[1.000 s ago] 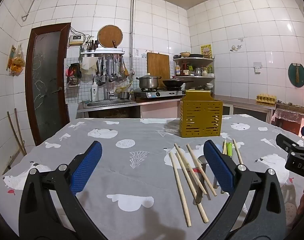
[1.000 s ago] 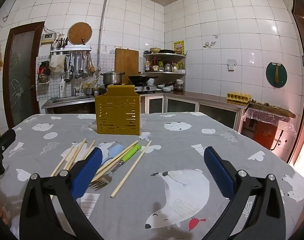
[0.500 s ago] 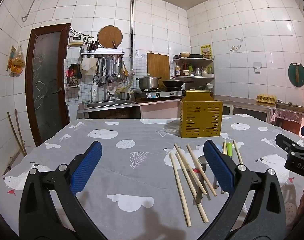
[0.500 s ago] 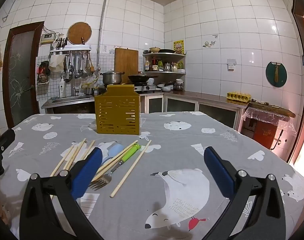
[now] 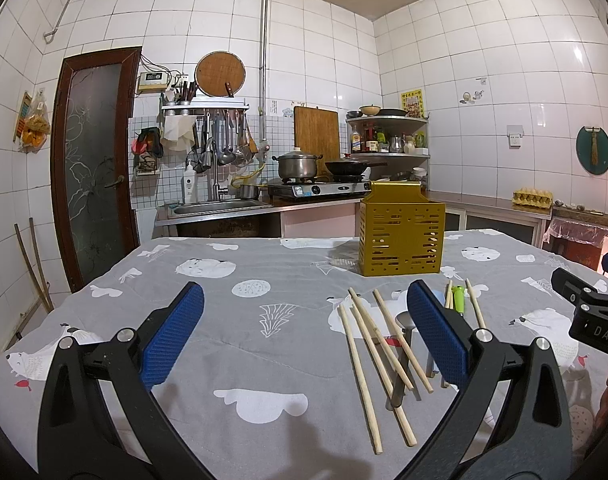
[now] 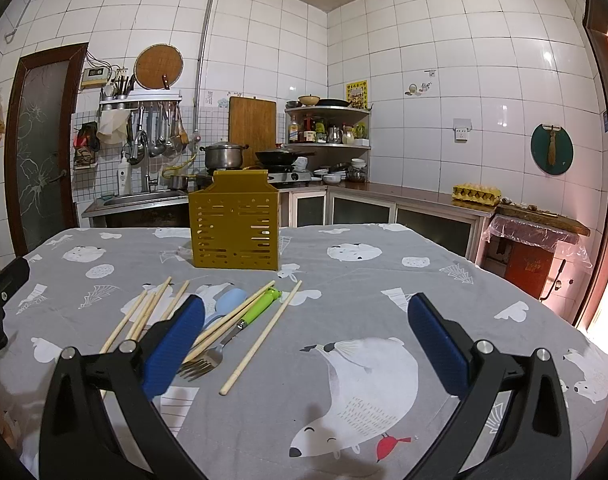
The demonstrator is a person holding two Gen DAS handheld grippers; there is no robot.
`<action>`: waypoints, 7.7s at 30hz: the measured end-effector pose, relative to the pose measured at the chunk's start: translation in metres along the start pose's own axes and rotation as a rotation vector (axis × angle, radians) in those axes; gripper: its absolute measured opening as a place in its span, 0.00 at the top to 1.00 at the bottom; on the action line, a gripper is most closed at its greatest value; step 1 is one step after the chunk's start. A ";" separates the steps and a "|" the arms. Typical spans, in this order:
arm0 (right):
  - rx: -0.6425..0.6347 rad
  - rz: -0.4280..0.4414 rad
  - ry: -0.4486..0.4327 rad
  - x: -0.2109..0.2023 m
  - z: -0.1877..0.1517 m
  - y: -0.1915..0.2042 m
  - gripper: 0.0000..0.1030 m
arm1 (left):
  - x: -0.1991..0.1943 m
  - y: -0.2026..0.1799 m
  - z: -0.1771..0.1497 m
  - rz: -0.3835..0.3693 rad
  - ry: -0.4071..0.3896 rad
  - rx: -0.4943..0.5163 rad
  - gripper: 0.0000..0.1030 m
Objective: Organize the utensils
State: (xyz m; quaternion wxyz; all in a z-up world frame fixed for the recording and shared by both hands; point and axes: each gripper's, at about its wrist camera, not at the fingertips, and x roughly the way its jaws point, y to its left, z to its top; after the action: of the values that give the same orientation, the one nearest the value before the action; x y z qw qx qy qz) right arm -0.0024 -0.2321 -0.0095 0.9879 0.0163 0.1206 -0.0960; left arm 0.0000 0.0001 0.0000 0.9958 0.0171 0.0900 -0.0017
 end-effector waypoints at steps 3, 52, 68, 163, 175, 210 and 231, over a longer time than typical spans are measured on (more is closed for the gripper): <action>0.000 0.000 0.000 0.000 0.000 0.000 0.04 | 0.000 0.000 0.000 0.000 0.000 0.000 0.05; -0.004 -0.005 0.004 0.009 -0.007 -0.005 0.04 | -0.002 -0.001 0.002 -0.002 0.001 -0.002 0.05; -0.015 -0.016 0.022 0.005 -0.001 -0.001 0.04 | 0.002 0.000 0.004 -0.007 0.018 -0.007 0.05; 0.173 0.136 0.282 0.200 0.095 -0.002 0.94 | 0.210 -0.019 0.103 -0.256 0.331 -0.128 0.96; 0.164 0.181 0.125 0.178 0.121 0.006 0.94 | 0.204 -0.029 0.116 -0.313 0.246 -0.155 0.96; 0.162 0.230 -0.218 0.290 0.247 0.029 0.94 | 0.326 -0.108 0.217 -0.258 -0.099 -0.069 0.96; 0.108 0.215 -0.149 0.301 0.199 0.031 0.94 | 0.331 -0.086 0.201 -0.249 -0.110 -0.086 0.96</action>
State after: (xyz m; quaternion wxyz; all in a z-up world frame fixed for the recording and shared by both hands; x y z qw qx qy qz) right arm 0.3368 -0.2686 0.1115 0.9964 0.0750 0.0391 0.0031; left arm 0.3606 -0.0925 0.1351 0.9911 -0.0371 0.0365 -0.1223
